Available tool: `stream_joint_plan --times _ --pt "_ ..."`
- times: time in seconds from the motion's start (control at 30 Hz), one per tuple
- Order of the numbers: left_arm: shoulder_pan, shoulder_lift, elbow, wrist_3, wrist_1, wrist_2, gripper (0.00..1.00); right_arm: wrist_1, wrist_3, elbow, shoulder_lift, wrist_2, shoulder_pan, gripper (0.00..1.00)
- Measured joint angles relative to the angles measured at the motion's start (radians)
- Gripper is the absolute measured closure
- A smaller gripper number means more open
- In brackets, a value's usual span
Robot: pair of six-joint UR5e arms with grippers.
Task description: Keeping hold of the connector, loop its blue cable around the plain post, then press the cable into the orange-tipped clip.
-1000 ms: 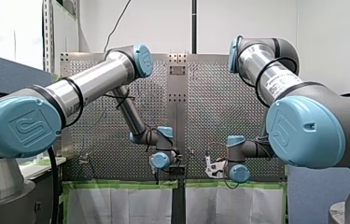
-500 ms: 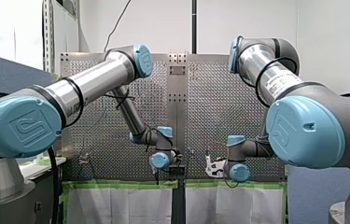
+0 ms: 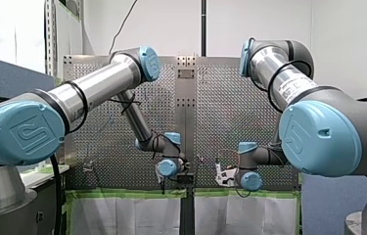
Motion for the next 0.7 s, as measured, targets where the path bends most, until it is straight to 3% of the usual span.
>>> stream_joint_plan --times 0.1,0.17,0.2,0.23,0.47,0.7 --pt "0.003 0.000 0.000 0.028 -0.029 -0.022 0.20 0.000 0.000 0.000 0.000 0.000 0.000 1.00" --pt "0.006 0.000 0.000 0.047 -0.048 -0.021 0.09 0.001 -0.001 0.000 0.000 0.000 0.000 1.00" --pt "0.008 0.001 0.000 0.059 -0.060 -0.016 0.09 0.001 -0.001 0.000 0.000 0.000 0.000 1.00" --pt "0.010 0.001 0.000 0.068 -0.069 -0.010 0.00 0.001 -0.001 0.000 0.000 0.000 0.000 1.00" --pt "0.025 0.013 0.000 0.137 -0.138 0.048 0.00 0.009 -0.010 0.000 0.001 0.000 -0.006 1.00" --pt "0.010 0.058 -0.004 0.206 -0.208 0.015 0.00 0.023 -0.032 0.000 0.001 0.000 -0.016 1.00"
